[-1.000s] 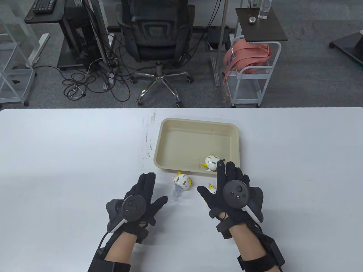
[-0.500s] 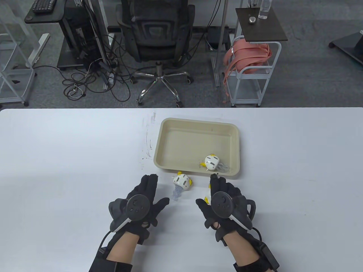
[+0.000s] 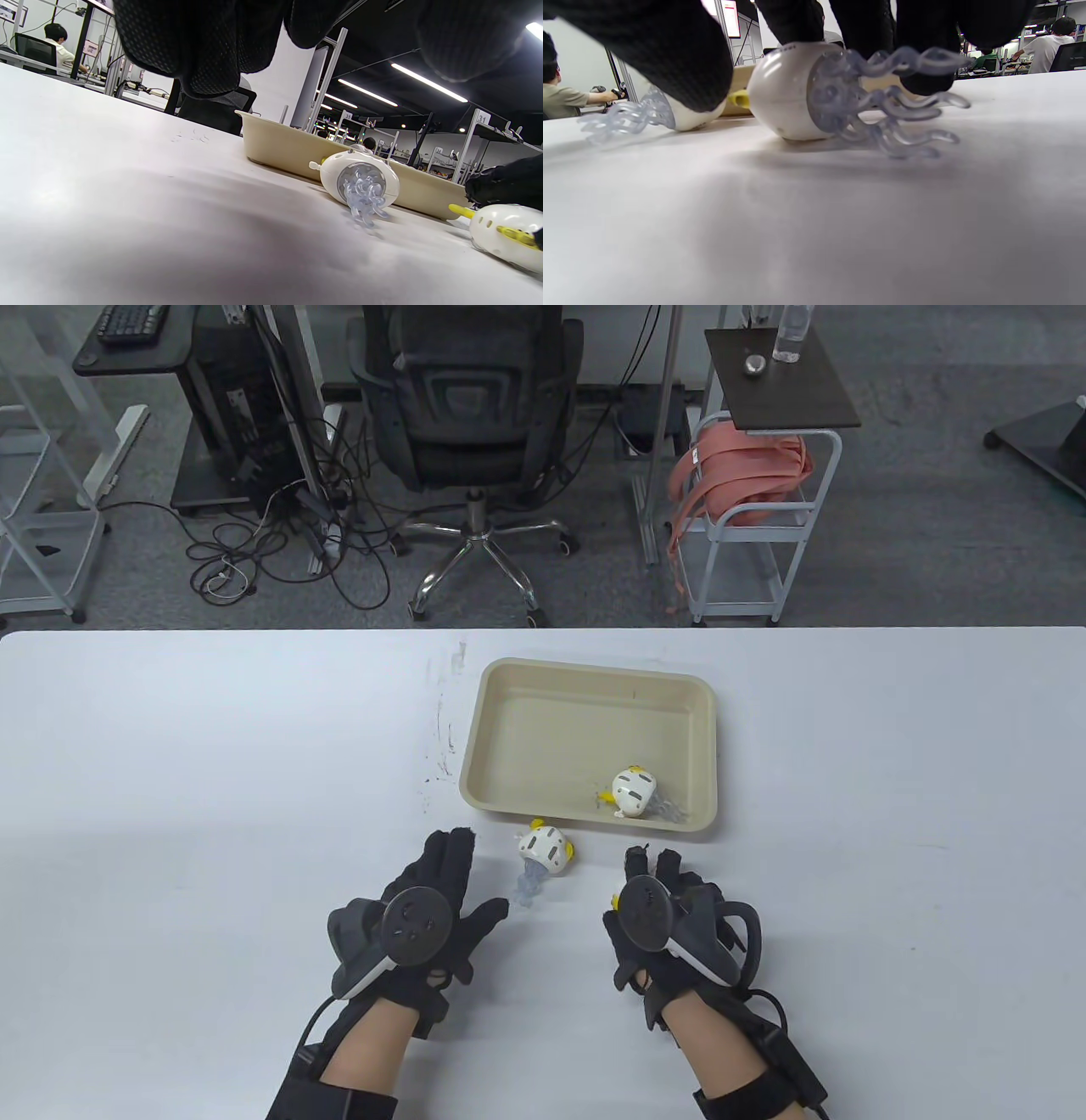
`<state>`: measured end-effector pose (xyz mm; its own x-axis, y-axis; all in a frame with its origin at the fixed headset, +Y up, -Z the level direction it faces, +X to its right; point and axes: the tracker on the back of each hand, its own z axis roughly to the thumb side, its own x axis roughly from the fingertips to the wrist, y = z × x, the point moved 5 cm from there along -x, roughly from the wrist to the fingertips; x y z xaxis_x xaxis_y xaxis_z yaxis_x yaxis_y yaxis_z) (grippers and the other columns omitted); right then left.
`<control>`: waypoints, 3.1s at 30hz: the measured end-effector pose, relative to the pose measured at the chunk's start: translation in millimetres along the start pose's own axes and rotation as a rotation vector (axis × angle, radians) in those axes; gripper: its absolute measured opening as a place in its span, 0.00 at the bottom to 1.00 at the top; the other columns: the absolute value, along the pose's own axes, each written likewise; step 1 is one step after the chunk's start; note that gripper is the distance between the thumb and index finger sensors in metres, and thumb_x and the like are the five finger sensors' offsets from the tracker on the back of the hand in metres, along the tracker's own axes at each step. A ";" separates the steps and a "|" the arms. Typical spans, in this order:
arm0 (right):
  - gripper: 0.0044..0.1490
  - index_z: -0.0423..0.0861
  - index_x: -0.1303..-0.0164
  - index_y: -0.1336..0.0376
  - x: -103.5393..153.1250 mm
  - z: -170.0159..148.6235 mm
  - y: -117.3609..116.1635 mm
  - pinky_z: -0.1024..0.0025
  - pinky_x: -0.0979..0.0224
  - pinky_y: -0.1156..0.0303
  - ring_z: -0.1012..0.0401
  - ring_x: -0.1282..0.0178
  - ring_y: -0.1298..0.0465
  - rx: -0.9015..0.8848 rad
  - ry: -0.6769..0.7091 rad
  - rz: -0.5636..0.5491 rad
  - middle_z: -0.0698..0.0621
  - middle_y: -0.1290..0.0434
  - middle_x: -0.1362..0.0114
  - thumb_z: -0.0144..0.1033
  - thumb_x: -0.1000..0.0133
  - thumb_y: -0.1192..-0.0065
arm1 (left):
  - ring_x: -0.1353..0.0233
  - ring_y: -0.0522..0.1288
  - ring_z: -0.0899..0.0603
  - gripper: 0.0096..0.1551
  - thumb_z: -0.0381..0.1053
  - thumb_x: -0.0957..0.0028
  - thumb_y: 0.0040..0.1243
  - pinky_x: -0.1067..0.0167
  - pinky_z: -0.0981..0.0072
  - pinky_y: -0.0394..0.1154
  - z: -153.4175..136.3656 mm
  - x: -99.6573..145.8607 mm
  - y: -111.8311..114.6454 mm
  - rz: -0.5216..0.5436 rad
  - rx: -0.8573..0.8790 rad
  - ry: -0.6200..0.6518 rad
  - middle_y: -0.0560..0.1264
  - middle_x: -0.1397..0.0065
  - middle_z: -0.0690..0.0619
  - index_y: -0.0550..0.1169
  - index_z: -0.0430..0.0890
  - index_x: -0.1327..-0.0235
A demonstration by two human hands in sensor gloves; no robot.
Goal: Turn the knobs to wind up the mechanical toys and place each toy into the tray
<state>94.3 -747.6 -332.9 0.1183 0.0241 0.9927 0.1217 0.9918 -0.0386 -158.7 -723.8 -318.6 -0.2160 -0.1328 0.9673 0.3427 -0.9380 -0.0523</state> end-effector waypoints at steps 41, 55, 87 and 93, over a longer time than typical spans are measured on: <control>0.51 0.38 0.23 0.41 14.1 13.5 24.8 0.35 0.34 0.34 0.39 0.40 0.24 -0.482 0.175 -0.125 0.22 0.33 0.30 0.53 0.49 0.26 | 0.25 0.75 0.34 0.55 0.69 0.53 0.67 0.29 0.41 0.69 18.6 -2.3 18.5 -0.084 0.150 0.075 0.63 0.17 0.42 0.57 0.50 0.17; 0.52 0.34 0.24 0.42 20.2 24.7 27.7 0.35 0.33 0.35 0.39 0.39 0.23 -0.926 0.310 -0.080 0.22 0.32 0.29 0.52 0.49 0.26 | 0.22 0.72 0.35 0.60 0.68 0.55 0.69 0.26 0.42 0.67 54.4 1.2 23.9 -0.103 0.234 0.213 0.63 0.16 0.45 0.52 0.50 0.17; 0.39 0.30 0.24 0.41 21.0 25.5 16.4 0.36 0.29 0.38 0.34 0.29 0.30 -1.231 0.338 -0.065 0.25 0.41 0.23 0.35 0.43 0.43 | 0.32 0.81 0.44 0.59 0.65 0.51 0.68 0.31 0.50 0.74 37.6 -3.4 28.2 -0.138 0.756 0.191 0.63 0.19 0.39 0.49 0.47 0.17; 0.42 0.29 0.23 0.45 22.8 19.5 18.8 0.36 0.30 0.37 0.36 0.29 0.30 -1.259 0.319 -0.113 0.26 0.39 0.21 0.39 0.42 0.43 | 0.29 0.79 0.41 0.53 0.59 0.48 0.68 0.29 0.48 0.73 34.4 -4.2 28.1 -0.158 0.870 0.194 0.64 0.21 0.39 0.51 0.55 0.16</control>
<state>80.1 -726.0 -308.8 0.2526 -0.2545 0.9335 0.9603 0.1844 -0.2095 -116.7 -738.6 -315.6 -0.4422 -0.1487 0.8845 0.8492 -0.3868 0.3595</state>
